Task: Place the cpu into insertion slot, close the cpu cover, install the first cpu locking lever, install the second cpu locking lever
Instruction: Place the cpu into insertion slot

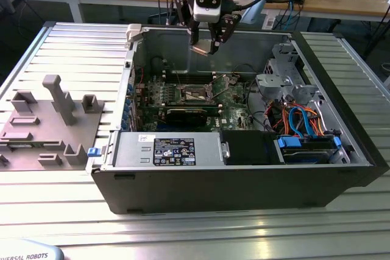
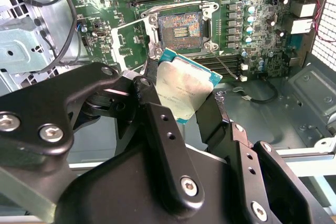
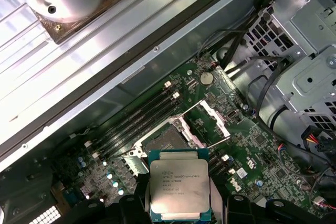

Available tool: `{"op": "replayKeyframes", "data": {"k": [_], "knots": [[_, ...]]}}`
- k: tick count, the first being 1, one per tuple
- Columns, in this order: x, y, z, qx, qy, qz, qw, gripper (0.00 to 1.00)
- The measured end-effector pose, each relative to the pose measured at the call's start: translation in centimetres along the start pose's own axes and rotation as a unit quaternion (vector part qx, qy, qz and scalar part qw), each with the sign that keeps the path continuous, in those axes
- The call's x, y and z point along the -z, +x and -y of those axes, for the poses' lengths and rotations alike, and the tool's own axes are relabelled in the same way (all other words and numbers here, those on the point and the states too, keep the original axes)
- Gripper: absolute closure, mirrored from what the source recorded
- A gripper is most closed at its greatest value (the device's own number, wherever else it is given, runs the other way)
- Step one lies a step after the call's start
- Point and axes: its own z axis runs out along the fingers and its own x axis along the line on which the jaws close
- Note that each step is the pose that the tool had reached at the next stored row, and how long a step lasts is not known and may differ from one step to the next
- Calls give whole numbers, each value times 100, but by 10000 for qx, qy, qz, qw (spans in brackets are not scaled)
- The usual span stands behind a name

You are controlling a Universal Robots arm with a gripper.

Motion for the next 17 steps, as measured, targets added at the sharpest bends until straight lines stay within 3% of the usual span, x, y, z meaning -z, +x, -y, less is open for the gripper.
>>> {"op": "replayKeyframes", "data": {"k": [17], "knots": [[0,0,0,-43,-1,4,10000,46]]}}
